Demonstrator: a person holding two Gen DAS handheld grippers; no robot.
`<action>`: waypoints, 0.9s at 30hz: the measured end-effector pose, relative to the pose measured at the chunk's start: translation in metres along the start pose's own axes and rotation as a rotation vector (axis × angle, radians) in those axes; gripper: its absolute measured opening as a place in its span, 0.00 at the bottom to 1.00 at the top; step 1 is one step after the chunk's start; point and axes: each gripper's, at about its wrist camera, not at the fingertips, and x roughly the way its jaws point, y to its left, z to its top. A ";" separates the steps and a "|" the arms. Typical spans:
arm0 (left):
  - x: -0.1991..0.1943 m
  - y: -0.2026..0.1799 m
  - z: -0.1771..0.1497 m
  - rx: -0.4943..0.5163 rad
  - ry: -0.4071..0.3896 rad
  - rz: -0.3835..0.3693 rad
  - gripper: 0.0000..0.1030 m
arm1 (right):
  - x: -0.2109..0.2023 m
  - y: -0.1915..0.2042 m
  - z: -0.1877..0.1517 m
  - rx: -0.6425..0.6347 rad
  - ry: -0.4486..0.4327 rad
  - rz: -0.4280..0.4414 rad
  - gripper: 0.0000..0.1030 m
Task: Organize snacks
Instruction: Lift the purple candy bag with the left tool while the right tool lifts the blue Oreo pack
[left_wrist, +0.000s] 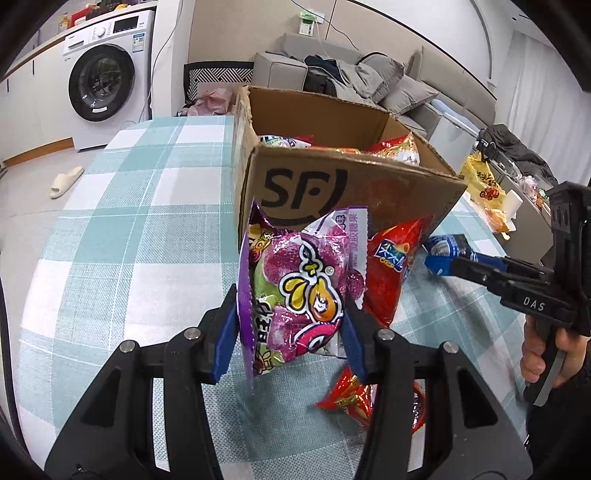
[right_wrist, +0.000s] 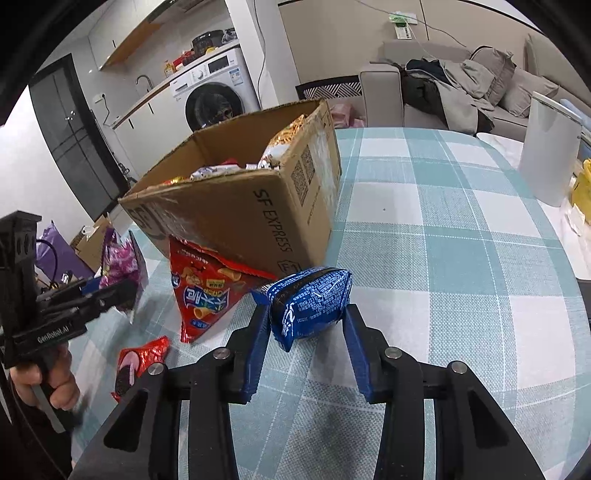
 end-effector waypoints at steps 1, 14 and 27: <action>-0.002 0.000 0.000 0.000 -0.002 0.000 0.45 | 0.000 -0.001 0.000 0.001 -0.003 0.001 0.39; -0.009 0.002 0.001 -0.006 -0.006 -0.002 0.45 | -0.007 -0.002 -0.004 -0.068 0.044 0.008 0.29; -0.008 0.000 0.003 -0.009 -0.005 -0.005 0.45 | 0.018 -0.011 0.003 0.025 0.028 -0.068 0.84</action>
